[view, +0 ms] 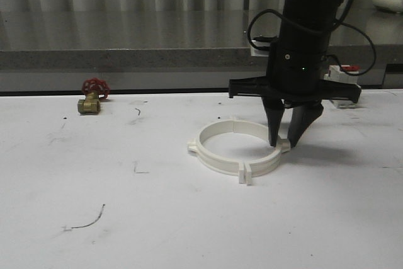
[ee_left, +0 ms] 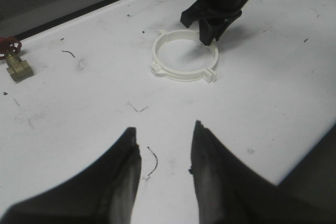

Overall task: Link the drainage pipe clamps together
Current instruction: 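Lower and join the held half to the placed half, forming a ring, then open the right gripper and lift it away from the ring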

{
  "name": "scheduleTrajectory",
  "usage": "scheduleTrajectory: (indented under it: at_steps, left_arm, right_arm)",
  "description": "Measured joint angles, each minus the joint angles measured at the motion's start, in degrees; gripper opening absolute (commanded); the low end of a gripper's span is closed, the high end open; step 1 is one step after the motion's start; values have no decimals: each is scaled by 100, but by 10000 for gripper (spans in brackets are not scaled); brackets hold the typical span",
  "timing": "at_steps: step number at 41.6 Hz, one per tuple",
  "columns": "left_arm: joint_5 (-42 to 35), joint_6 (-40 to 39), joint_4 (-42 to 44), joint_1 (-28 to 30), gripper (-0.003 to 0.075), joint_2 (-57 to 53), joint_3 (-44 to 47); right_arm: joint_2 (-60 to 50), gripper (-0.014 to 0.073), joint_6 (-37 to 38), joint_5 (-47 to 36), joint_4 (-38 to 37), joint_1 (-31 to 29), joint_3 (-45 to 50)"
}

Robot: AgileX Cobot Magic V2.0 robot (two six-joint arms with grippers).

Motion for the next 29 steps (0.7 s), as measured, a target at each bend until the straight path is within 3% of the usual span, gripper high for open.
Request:
scheduleTrajectory:
  at_steps: [23, 29]
  left_arm:
    - [0, 0, 0, 0, 242, 0, 0]
    - [0, 0, 0, 0, 242, 0, 0]
  right_arm:
    - [-142, 251, -13, -184, 44, 0, 0]
    - [-768, 251, -524, -251, 44, 0, 0]
